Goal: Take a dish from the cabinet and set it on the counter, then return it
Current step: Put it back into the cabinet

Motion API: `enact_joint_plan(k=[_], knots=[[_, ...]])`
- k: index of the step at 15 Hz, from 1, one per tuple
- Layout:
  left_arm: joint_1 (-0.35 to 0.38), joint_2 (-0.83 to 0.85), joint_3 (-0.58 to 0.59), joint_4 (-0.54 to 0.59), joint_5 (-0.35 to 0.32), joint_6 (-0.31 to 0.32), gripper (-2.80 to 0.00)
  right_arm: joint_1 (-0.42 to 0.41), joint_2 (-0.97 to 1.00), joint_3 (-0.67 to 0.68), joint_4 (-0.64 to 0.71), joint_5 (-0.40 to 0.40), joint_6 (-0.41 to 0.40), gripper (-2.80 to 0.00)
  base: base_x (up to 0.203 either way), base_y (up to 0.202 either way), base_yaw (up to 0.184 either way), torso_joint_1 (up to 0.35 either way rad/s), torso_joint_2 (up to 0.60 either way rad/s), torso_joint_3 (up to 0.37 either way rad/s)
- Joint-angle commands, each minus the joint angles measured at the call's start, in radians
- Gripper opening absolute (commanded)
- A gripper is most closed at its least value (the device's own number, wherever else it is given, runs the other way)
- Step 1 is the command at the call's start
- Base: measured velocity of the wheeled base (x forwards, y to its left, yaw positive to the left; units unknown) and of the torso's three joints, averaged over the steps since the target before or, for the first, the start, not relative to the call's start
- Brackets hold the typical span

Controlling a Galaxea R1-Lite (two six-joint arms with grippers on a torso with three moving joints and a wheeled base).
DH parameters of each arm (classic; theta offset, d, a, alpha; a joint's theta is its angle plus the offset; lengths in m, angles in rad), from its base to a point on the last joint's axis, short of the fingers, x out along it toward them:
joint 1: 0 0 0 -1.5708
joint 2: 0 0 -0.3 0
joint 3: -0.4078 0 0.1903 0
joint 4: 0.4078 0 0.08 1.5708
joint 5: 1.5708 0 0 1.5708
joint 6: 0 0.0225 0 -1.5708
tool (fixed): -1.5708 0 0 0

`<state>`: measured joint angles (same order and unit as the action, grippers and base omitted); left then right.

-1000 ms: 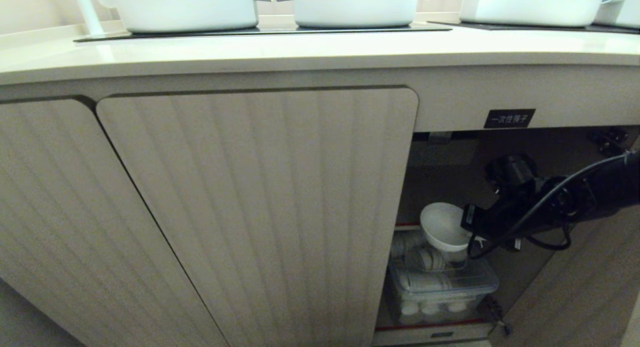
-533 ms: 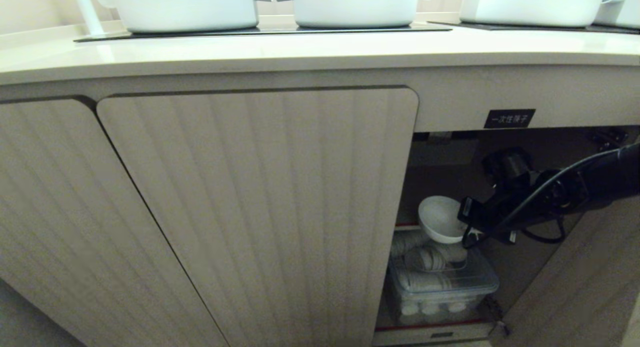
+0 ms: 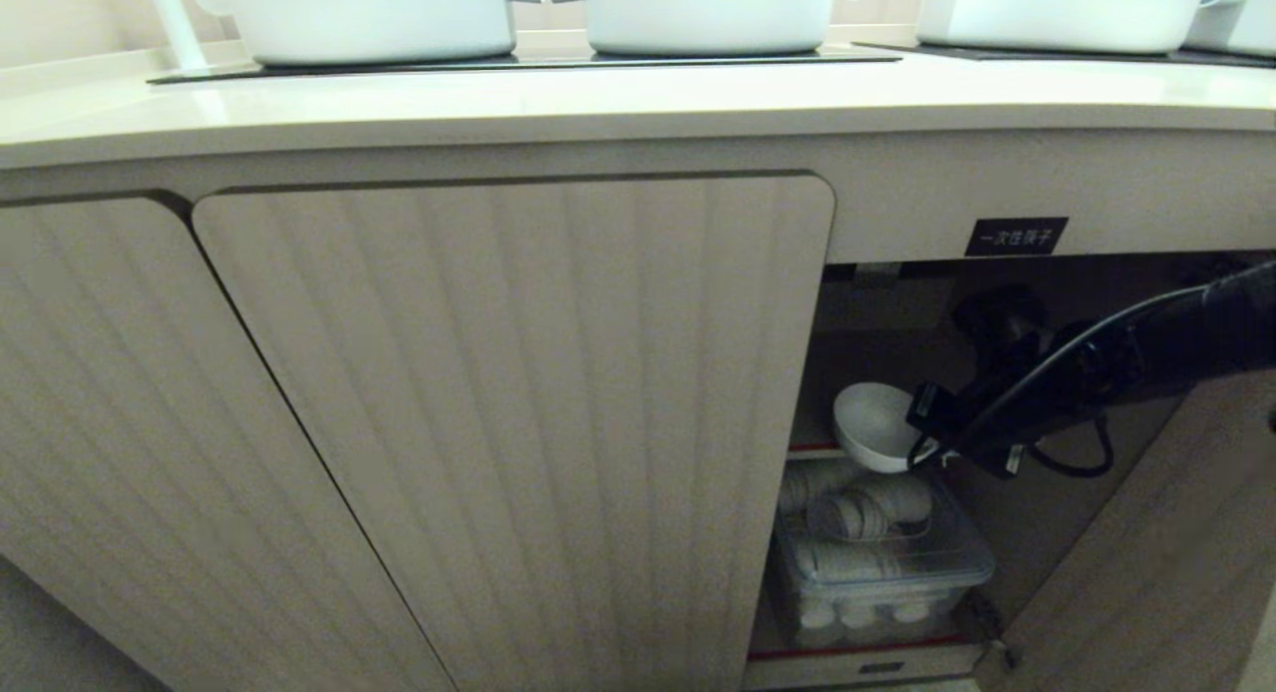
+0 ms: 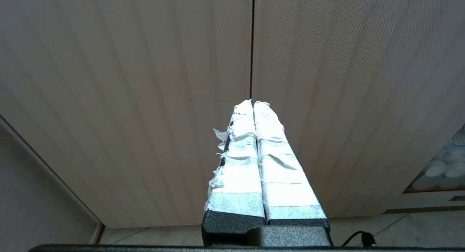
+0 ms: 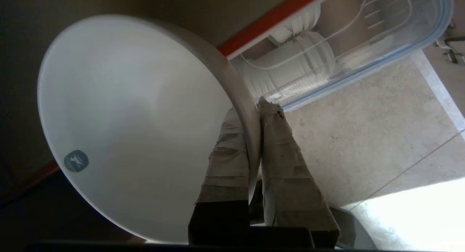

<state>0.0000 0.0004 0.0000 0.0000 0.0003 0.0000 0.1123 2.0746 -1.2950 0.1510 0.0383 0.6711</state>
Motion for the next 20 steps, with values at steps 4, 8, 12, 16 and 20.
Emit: enact_joint_plan(k=[4,8,12,16,20], knots=[[0.0,0.0,0.0,0.0,0.0,0.0,-2.8,-0.002,0.044,-0.044,0.01,0.002,0.004,-2.8,0.0,0.0,0.0,0.0,0.0,0.0],[0.0,0.0,0.0,0.0,0.0,0.0,-2.8,-0.002,0.055,-0.075,0.032,0.002,0.007,-2.8,0.0,0.0,0.0,0.0,0.0,0.0],[0.0,0.0,0.0,0.0,0.001,0.0,-2.8,-0.002,0.07,-0.107,0.039,0.003,0.008,-2.8,0.0,0.0,0.0,0.0,0.0,0.0],[0.0,0.0,0.0,0.0,0.0,0.0,-2.8,-0.002,0.092,-0.136,0.05,0.005,0.008,-2.8,0.0,0.0,0.0,0.0,0.0,0.0],[0.0,0.0,0.0,0.0,0.0,0.0,-2.8,-0.002,0.111,-0.176,0.068,0.005,0.042,-2.8,0.0,0.0,0.0,0.0,0.0,0.0]])
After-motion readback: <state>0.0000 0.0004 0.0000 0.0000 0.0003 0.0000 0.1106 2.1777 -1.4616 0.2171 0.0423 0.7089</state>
